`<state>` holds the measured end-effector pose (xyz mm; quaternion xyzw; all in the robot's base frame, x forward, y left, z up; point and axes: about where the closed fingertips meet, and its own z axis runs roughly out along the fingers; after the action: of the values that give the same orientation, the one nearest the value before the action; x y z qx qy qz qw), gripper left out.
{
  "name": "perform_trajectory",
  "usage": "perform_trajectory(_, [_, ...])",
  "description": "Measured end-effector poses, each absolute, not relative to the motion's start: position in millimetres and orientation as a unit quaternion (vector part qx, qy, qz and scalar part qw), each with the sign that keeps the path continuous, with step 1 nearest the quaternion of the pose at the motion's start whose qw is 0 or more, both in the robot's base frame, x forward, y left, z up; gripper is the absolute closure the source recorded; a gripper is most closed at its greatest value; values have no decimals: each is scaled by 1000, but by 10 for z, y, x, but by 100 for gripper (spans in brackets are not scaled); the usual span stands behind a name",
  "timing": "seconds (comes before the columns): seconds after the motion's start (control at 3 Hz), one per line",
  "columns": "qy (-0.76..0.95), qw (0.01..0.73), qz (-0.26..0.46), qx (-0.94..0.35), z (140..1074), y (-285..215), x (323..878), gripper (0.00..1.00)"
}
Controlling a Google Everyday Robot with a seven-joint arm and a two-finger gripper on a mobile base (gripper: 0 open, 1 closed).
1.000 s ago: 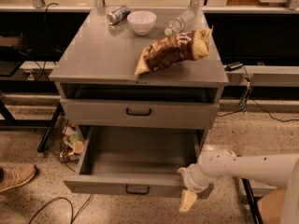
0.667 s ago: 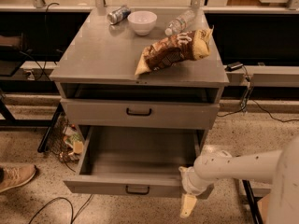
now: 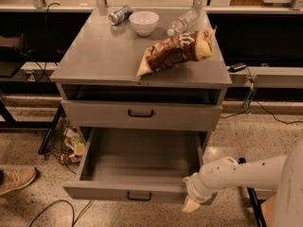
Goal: Open middle drawer
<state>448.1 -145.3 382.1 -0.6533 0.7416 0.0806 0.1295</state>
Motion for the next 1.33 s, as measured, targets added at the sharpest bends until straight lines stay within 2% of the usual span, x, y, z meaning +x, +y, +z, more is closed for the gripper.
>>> perform_trajectory(0.67, [725,186,77,-659,4317,-1425,4090,87])
perform_trajectory(1.0, [725,189,77,-658,4327,-1434,4071,86])
perform_trajectory(1.33, [724,189,78,-659,4320,-1427,4066,63])
